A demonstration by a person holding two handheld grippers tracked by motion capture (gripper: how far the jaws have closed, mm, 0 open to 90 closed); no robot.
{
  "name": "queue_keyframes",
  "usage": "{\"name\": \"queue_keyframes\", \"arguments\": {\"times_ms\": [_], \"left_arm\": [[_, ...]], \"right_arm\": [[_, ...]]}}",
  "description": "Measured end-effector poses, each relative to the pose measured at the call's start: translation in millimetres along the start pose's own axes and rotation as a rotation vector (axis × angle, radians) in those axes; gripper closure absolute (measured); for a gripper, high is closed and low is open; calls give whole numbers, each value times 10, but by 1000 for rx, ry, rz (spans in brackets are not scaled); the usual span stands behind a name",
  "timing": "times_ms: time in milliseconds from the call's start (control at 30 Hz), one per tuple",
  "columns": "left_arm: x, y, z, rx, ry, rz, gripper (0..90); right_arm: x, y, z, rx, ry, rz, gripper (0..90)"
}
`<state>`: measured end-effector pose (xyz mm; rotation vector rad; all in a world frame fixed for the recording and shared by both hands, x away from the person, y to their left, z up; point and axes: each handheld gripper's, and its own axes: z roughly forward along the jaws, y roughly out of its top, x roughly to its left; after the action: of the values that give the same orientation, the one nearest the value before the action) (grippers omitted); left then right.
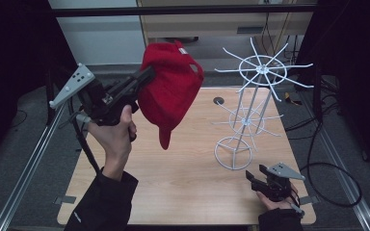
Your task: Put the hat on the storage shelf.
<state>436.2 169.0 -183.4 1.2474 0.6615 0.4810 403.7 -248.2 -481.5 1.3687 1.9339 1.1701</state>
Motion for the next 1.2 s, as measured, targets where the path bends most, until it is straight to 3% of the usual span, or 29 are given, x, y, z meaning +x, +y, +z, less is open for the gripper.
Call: {"name": "queue_keyframes", "arguments": {"times_ms": [167,333,533,733,1200], "left_arm": [[-41,122,99,-24,-19,-9,861],[-110,141,242,-21,-39,-12,861],[-193,13,463,13,-72,-21,861],[-238,-139,565,46,-89,-25,860],[-47,-540,536,123,-75,-49,856]], "right_arm": [[-2,-3,6,3,-2,-5,405],[-3,-2,4,4,-1,1,404],[-3,2,-2,1,2,-2,403],[3,2,6,3,8,1,402],[1,-8,26,19,10,-8,396]]}}
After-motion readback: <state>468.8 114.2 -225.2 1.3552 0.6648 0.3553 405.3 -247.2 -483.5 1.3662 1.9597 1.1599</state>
